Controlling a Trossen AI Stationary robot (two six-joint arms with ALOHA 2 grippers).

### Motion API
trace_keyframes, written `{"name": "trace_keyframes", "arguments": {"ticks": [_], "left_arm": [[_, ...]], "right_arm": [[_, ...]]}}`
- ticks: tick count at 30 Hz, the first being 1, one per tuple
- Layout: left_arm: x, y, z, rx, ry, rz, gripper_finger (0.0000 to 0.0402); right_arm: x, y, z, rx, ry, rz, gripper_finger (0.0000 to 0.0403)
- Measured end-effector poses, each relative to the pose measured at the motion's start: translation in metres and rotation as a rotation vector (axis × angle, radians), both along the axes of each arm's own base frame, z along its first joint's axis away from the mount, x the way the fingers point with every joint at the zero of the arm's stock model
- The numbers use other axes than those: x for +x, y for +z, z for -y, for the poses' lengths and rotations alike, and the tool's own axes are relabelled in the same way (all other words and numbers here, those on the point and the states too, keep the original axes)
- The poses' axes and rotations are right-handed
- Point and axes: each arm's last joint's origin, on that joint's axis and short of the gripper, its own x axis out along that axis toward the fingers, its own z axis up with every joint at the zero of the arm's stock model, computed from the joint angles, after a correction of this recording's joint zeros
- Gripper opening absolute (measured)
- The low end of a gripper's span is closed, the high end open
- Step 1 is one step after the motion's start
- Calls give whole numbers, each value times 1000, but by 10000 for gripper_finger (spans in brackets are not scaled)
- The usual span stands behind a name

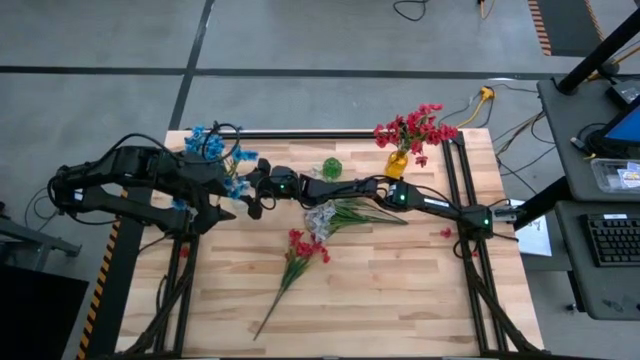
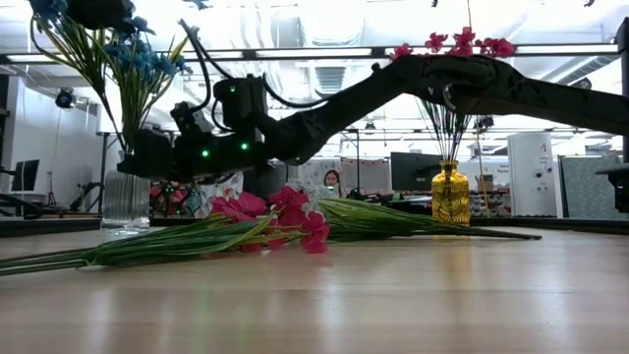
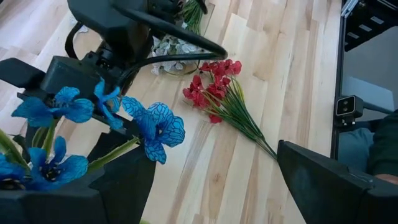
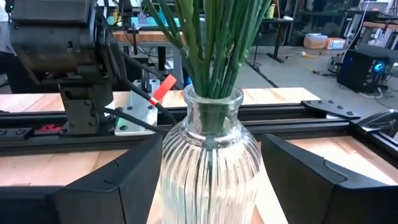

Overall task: Sort flowers into vase by color
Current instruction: Put the blue flowers into the transparent vase

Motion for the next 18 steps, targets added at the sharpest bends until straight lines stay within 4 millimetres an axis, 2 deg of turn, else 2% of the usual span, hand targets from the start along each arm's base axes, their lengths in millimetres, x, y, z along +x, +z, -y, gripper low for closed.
{"name": "trace_keyframes", "arguments": {"ticks": [6,18], "left_arm": [[0,0,0,-21,24,-3,320],[-8,-5,0,-84,107,-96,320]], "right_arm": [[0,3,0,-2,1,-19,260],[-1,8,-1,16,4,-33,292]]}}
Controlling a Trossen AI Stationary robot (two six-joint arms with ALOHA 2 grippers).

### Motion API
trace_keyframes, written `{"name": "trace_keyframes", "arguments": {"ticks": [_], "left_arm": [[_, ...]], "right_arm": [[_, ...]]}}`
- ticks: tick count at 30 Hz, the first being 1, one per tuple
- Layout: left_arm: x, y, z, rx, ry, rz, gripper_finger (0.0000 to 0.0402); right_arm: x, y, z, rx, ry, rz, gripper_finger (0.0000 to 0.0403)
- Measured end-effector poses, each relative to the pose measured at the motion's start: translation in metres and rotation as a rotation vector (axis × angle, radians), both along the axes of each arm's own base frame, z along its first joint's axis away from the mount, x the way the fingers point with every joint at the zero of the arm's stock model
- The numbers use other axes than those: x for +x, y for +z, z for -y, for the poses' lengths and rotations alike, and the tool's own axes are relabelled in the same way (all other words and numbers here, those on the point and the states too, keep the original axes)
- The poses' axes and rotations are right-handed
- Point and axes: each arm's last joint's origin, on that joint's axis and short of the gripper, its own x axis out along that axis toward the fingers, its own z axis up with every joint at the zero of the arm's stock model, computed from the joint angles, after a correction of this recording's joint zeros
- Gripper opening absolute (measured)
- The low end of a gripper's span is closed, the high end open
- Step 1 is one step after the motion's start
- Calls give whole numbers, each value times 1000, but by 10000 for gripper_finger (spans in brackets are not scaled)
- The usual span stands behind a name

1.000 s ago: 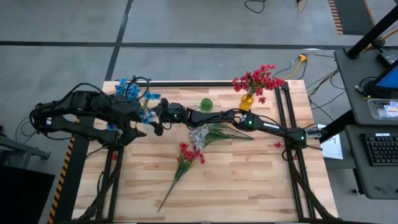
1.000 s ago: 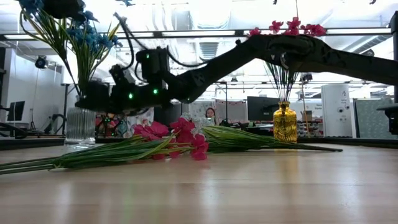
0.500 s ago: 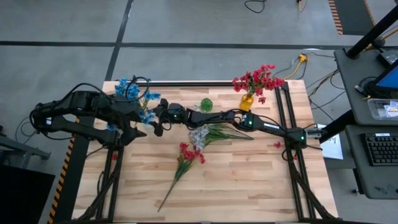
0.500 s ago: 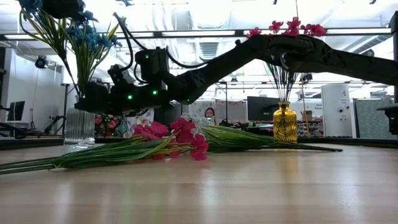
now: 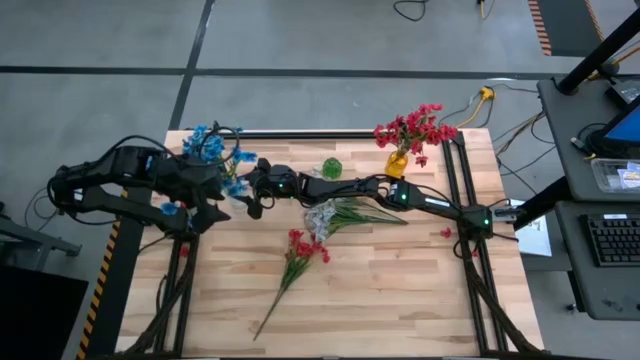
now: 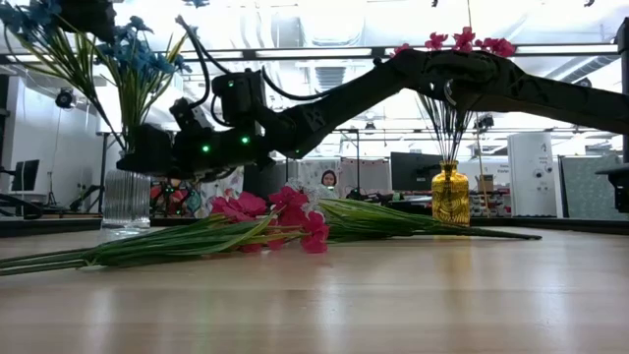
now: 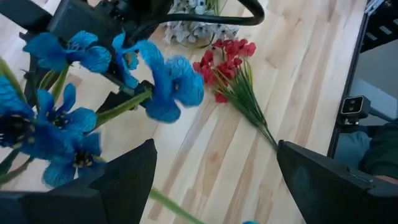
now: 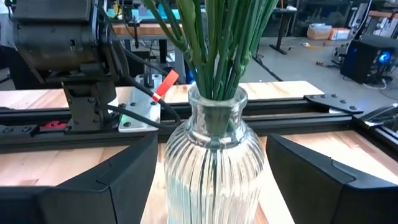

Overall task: Sort flowers into vase by color
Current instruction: Put the blue flowers into the transparent vase

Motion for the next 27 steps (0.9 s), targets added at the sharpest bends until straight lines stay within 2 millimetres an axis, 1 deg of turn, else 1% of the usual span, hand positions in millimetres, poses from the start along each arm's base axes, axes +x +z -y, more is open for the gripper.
{"name": "trace_keyframes", "arguments": {"ticks": [9,13,16,18,22,27], "left_arm": [[-3,0,1,9,-63,2,320],[-3,1,1,9,-63,6,320],[-2,1,1,3,-54,22,320],[-1,2,1,0,-49,29,320],[-1,2,1,-5,-42,28,320],[-1,2,1,-37,4,25,320]], "right_arm": [[-2,10,1,0,-1,-44,307],[-3,14,1,-17,2,-76,311],[-4,18,1,-36,3,-70,310],[-4,19,3,-37,0,-73,309],[-6,16,7,-35,-4,-133,312],[-11,28,16,-35,-19,-175,312]]}}
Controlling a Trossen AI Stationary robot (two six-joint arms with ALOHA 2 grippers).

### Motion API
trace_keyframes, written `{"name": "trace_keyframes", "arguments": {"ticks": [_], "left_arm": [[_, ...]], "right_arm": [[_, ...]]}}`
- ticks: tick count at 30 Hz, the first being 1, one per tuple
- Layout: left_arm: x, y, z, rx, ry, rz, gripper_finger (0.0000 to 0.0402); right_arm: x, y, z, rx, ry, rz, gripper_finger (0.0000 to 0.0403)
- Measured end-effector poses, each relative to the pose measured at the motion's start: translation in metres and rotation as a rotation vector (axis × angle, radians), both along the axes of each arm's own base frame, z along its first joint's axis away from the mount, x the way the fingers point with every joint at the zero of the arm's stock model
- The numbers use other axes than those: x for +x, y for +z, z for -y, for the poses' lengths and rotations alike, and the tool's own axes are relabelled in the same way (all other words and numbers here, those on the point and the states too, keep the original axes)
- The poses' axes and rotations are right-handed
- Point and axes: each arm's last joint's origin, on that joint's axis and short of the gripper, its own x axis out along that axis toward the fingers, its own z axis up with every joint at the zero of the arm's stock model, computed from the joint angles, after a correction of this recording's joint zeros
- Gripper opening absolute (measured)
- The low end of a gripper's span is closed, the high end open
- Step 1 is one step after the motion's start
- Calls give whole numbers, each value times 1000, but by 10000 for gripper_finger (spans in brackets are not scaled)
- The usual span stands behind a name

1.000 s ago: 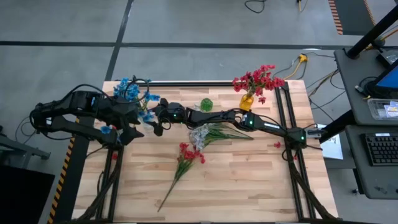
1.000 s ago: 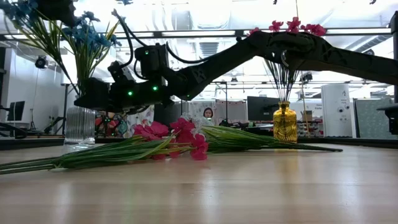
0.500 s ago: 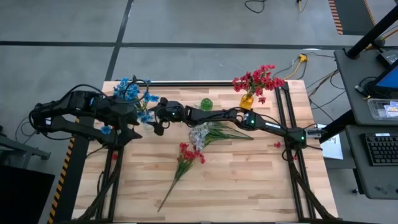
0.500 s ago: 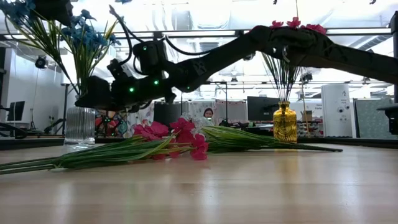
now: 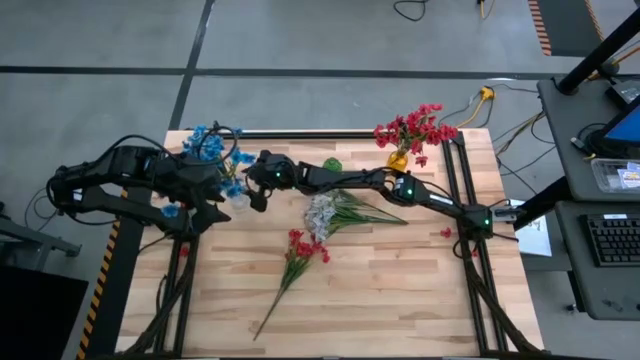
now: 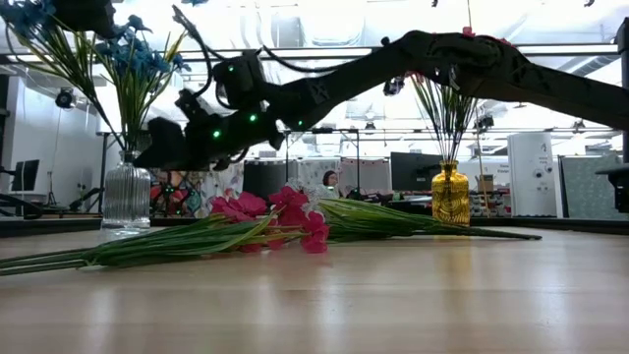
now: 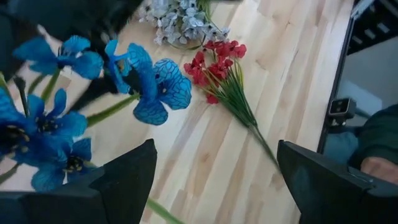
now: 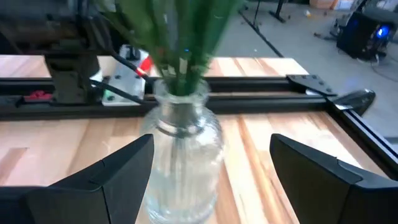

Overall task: Sort flowers into vase by color
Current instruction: Put the blue flowers into the transparent vase

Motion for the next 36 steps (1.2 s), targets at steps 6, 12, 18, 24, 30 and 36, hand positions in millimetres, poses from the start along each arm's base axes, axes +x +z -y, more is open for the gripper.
{"name": "trace_keyframes", "arguments": {"ticks": [6,12,18,24,30,36], "left_arm": [[0,7,0,-82,111,11,320],[-5,25,0,-84,110,81,320],[-13,43,-1,-32,79,159,320],[-13,46,-1,-7,68,172,320],[-6,37,-1,4,56,126,320],[1,28,-1,9,29,90,320]], "right_arm": [[-4,-1,7,22,-16,-56,309],[-5,2,6,29,-16,-64,315],[-6,6,6,38,-19,-71,310],[-7,2,6,49,-20,-118,311],[-8,1,6,51,-20,-130,317],[-10,7,5,46,-17,-146,315]]}}
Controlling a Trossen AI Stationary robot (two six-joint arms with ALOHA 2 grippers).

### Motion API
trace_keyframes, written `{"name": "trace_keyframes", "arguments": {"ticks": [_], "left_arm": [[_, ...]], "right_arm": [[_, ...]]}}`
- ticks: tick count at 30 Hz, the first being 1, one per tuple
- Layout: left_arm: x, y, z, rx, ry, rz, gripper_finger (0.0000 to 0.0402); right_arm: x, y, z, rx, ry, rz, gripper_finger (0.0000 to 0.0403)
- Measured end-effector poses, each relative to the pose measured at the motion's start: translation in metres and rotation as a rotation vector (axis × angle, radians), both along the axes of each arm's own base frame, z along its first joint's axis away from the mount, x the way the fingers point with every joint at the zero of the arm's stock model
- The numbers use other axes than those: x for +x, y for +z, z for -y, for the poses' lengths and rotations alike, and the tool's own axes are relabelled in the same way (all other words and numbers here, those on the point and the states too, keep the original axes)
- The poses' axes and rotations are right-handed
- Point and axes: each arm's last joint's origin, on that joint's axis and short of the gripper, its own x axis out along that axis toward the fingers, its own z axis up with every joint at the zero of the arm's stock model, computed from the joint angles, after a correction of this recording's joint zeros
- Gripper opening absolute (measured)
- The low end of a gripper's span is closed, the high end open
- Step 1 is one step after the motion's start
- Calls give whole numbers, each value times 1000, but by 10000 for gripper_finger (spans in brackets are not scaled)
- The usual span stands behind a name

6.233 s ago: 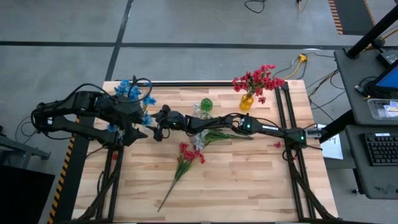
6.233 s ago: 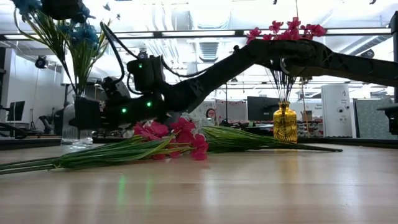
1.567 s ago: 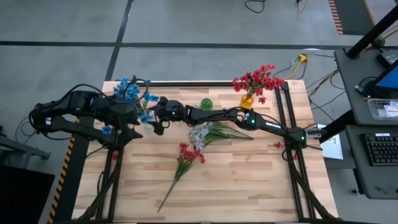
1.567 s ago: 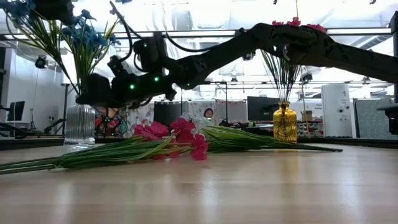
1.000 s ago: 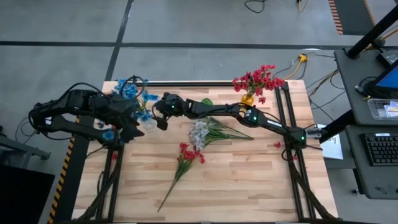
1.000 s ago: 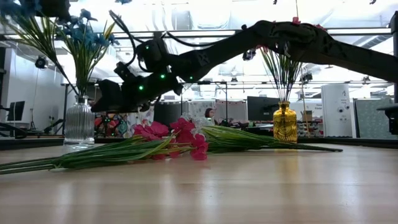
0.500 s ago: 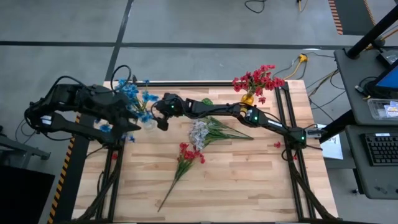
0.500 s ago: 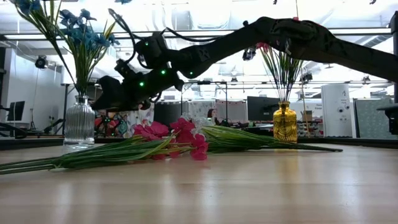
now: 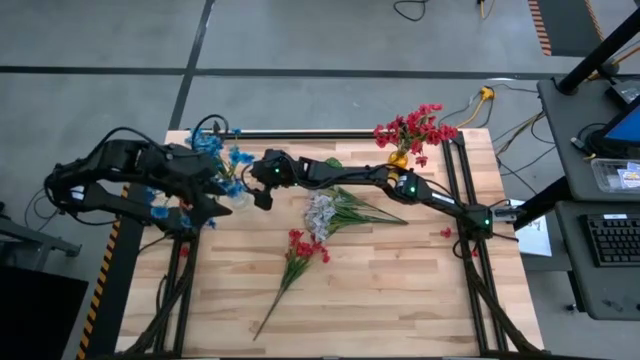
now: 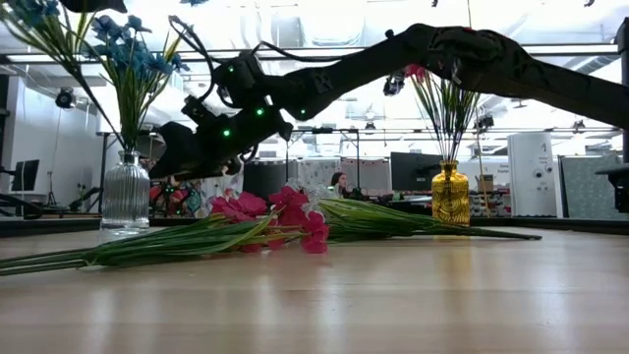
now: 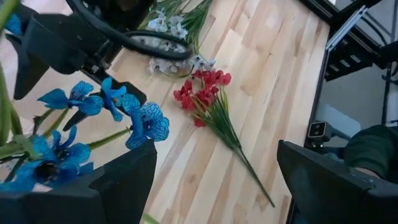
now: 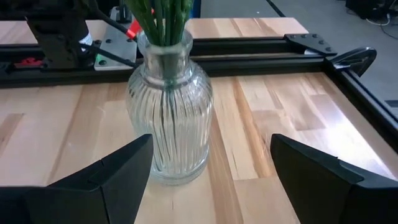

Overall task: Sort flowers into vase by color
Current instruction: Put the blue flowers into the transparent vase

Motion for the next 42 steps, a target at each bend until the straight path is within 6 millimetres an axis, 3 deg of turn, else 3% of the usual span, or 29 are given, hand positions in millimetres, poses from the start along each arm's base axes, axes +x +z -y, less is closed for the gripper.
{"name": "trace_keyframes", "arguments": {"ticks": [13,42], "left_arm": [[6,-1,0,16,-18,38,396],[4,-7,1,-43,13,-78,391]], "right_arm": [[-3,5,-1,6,2,-40,318],[-4,4,-1,28,-5,-55,322]]}}
